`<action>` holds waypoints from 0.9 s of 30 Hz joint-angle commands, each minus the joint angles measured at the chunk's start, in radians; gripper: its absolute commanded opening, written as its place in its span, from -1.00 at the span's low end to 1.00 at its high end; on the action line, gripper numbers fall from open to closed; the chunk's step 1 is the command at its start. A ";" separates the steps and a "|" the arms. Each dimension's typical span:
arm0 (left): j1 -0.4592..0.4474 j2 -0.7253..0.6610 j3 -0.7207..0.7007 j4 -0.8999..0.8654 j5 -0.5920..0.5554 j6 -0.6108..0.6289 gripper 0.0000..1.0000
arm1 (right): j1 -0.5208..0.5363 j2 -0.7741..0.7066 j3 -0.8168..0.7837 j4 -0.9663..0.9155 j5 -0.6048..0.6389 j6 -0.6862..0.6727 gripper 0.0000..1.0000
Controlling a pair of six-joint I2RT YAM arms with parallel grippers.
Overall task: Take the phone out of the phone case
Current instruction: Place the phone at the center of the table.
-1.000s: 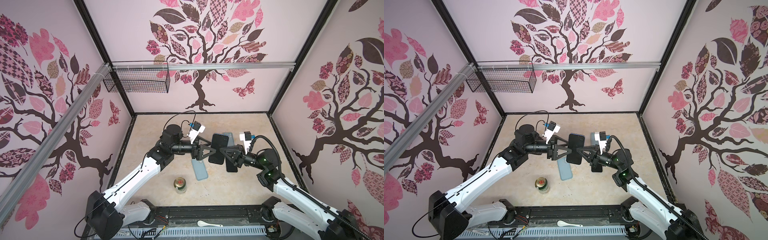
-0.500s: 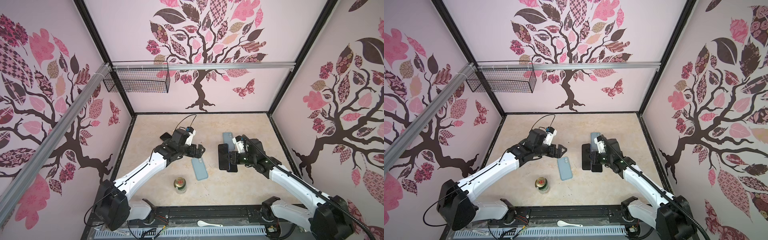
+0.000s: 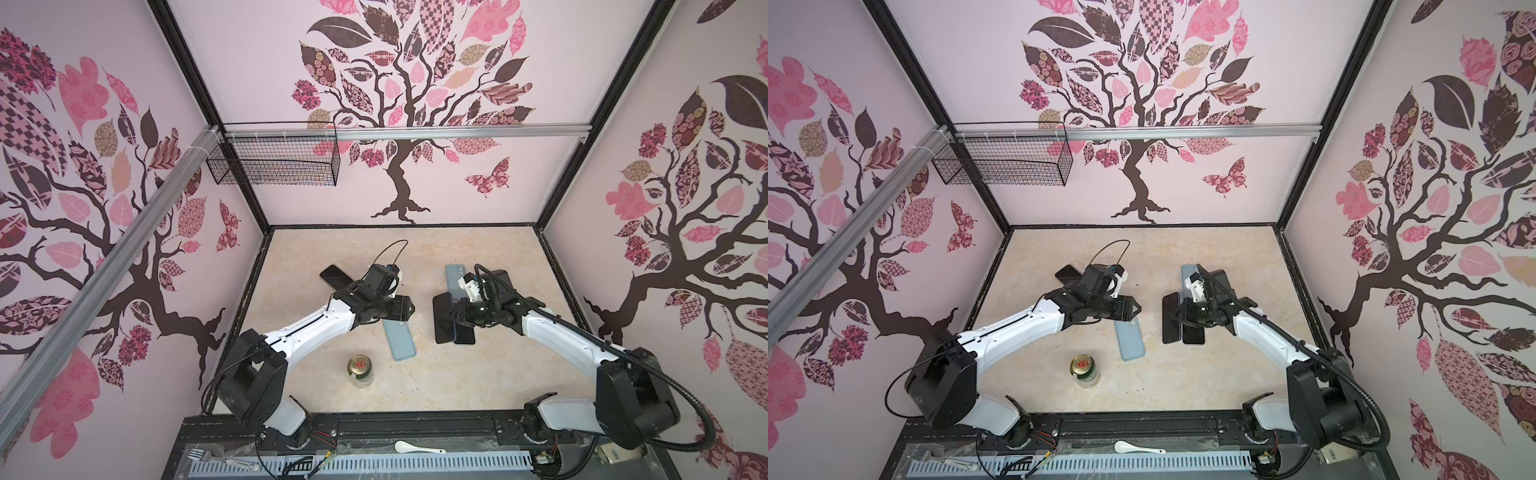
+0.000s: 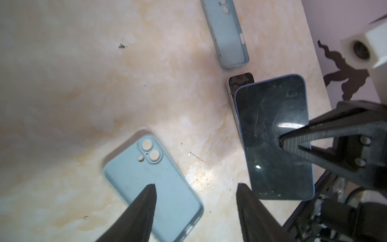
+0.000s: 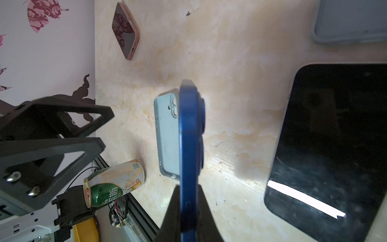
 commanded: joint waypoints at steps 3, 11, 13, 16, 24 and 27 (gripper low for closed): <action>-0.017 0.086 0.042 0.057 0.024 -0.036 -0.24 | -0.021 0.096 0.067 -0.016 -0.102 -0.047 -1.00; -0.050 0.228 0.108 0.066 0.016 -0.069 -0.72 | -0.054 0.198 0.073 0.032 -0.168 -0.057 -1.00; -0.061 0.262 0.122 0.068 0.015 -0.080 -0.80 | -0.060 0.218 0.070 0.034 -0.163 -0.060 -1.00; -0.075 0.301 0.149 0.059 0.003 -0.091 -0.92 | -0.065 0.243 0.067 0.043 -0.169 -0.060 -1.00; -0.096 0.374 0.197 0.061 0.011 -0.118 -0.93 | -0.071 0.266 0.044 0.121 -0.158 -0.031 -1.00; -0.099 0.391 0.198 0.059 0.003 -0.128 -0.94 | -0.071 0.276 0.036 0.153 -0.169 -0.013 -1.00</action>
